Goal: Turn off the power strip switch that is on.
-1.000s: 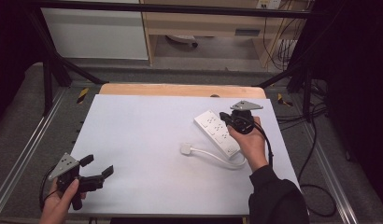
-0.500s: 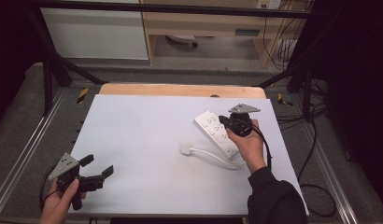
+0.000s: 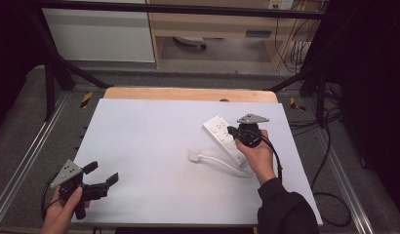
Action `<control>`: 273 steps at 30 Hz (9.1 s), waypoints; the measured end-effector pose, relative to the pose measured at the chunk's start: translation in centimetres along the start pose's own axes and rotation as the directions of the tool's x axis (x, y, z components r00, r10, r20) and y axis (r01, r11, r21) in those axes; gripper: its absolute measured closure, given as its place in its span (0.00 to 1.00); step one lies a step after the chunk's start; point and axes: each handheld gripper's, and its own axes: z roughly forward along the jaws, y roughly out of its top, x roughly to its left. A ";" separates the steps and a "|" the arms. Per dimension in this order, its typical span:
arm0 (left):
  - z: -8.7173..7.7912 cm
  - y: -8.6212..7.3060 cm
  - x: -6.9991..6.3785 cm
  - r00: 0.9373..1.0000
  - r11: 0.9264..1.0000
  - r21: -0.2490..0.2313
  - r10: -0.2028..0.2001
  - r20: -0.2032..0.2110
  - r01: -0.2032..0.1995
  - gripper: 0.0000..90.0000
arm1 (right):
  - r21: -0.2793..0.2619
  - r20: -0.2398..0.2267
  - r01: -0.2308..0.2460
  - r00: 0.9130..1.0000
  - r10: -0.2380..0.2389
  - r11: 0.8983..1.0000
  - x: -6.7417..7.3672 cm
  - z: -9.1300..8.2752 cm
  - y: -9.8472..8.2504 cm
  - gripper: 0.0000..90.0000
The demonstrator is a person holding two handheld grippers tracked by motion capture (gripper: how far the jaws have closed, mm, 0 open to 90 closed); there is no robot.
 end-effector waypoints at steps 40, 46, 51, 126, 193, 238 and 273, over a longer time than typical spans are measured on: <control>-0.1 0.0 0.1 1.000 1.000 -0.003 0.005 -0.007 -0.005 0.06 | 0.042 -0.012 -0.003 1.000 0.004 0.999 0.8 1.0 -2.3 1.00; -0.1 0.0 0.1 1.000 1.000 -0.003 0.004 -0.006 -0.004 0.06 | 0.049 -0.011 -0.003 1.000 0.003 0.999 0.8 1.2 -2.5 1.00; -0.1 0.0 0.1 1.000 1.000 -0.003 0.002 -0.006 -0.002 0.06 | 0.056 -0.012 -0.007 1.000 0.008 0.998 0.8 1.2 -2.7 1.00; 0.0 0.0 0.1 1.000 1.000 0.000 0.007 -0.006 -0.007 0.06 | 0.075 -0.012 -0.020 1.000 0.021 0.997 0.9 1.9 -3.6 1.00; -0.1 0.0 0.1 1.000 1.000 0.007 0.003 -0.016 -0.003 0.06 | -0.064 0.045 -0.138 0.989 0.141 0.988 -0.9 -1.5 0.2 0.04; 0.0 -0.1 0.1 1.000 1.000 0.008 0.003 -0.021 -0.003 0.06 | -0.242 0.144 -0.100 0.980 0.137 0.965 -3.3 -11.3 -3.7 0.03; 0.0 -0.1 0.0 1.000 1.000 0.009 0.009 -0.018 -0.008 0.06 | -0.002 0.091 -0.099 0.991 0.099 0.995 -1.6 -9.3 -10.8 0.04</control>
